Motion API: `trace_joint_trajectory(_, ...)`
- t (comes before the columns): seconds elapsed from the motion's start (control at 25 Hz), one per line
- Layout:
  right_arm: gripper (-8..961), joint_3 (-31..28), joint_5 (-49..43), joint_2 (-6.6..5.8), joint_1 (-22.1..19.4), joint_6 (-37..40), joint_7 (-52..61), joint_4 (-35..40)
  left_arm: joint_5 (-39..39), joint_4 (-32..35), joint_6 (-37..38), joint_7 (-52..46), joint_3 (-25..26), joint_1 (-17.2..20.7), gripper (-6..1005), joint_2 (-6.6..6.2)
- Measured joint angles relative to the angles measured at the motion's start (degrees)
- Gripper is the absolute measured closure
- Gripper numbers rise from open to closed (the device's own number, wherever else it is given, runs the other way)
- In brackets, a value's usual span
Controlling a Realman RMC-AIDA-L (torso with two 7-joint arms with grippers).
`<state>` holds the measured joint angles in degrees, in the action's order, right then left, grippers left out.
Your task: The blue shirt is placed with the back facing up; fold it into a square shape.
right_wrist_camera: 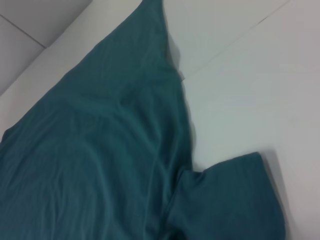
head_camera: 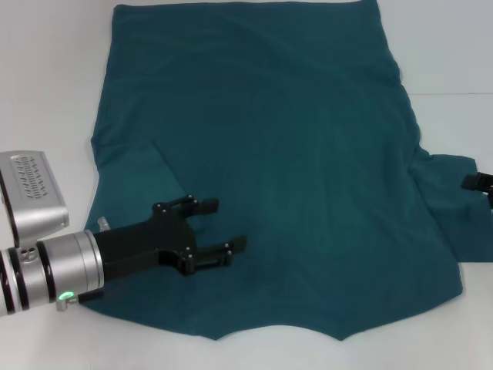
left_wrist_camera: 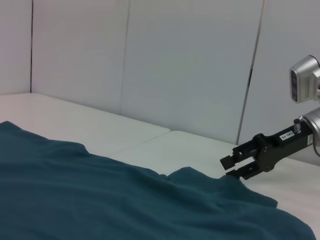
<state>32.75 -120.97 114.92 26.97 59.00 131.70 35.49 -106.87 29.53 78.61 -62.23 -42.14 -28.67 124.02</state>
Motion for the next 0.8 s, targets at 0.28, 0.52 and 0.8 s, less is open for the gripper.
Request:
trace_joint_trajectory(0.28,373,-0.1,0.4,0.18,1.0,-1.3,-2.1,-2.5,0.0,0.0,-0.7,0.0,0.0,-0.2,170,0.0)
trace_joint_trajectory(0.52,610,-0.5,3.5,0.76,0.6,-1.5,-3.3,-2.8,0.0,0.0,-0.9,0.0,0.0,-0.2,170,0.0)
trace_joint_trajectory(0.8,774,-3.3,6.6,1.46,0.1,-1.6,-6.6,-4.7,0.0,0.1,-1.2,0.0,0.0,-0.3,170,-0.08)
